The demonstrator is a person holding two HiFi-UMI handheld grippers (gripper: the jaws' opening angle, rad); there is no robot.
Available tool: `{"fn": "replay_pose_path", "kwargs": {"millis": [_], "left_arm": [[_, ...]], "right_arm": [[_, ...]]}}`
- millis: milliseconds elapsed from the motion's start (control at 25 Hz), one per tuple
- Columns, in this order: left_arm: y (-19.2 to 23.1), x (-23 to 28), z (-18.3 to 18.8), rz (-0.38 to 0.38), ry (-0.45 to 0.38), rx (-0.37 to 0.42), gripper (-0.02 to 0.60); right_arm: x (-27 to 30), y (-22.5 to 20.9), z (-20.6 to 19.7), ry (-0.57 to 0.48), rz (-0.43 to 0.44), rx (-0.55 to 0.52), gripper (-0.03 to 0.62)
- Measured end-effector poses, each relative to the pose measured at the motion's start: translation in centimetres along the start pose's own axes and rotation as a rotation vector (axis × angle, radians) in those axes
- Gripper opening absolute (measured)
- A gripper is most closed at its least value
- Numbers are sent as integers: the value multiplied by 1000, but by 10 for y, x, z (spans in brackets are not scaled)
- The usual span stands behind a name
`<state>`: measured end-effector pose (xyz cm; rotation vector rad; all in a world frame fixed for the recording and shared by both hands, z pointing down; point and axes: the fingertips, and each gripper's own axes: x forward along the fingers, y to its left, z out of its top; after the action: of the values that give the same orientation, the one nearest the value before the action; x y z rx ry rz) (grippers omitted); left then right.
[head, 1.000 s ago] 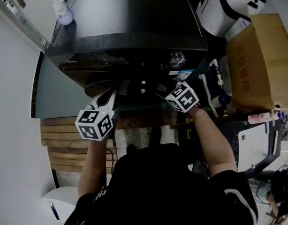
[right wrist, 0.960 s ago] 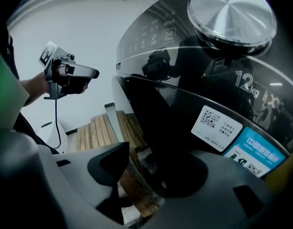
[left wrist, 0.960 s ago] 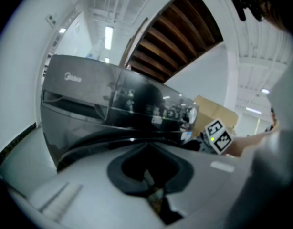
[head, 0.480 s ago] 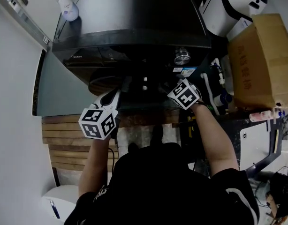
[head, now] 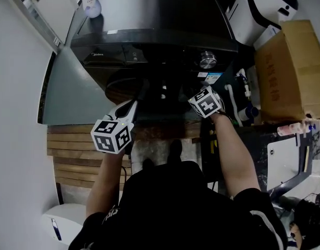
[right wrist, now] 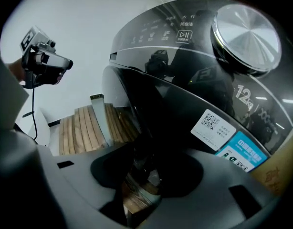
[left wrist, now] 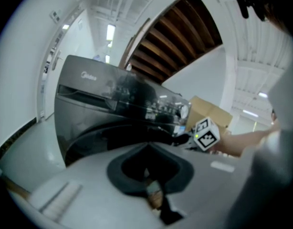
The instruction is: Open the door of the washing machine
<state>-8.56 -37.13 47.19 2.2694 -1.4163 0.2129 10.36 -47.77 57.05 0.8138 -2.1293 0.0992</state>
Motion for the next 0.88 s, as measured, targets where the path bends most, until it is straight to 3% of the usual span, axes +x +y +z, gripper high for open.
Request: {"fn": "replay_pose_path", "kwargs": {"millis": [280,520,800,880], "left_arm": [[12,-29,-7,19,-8,-4,9],[29,-52,-12,31,-15,-11,9],[45,-73,-18,31,-7,-12,9],[49,-72,-16,34,-11,-16,9]], "right_arm": [[-8,-3,2,-75,-62,93,165],[-15,-3,5,-94,-136,104,116],[-13,-3,5,-36,-88,41,116],[-10,-2,6,-11,-71,17,153]]}}
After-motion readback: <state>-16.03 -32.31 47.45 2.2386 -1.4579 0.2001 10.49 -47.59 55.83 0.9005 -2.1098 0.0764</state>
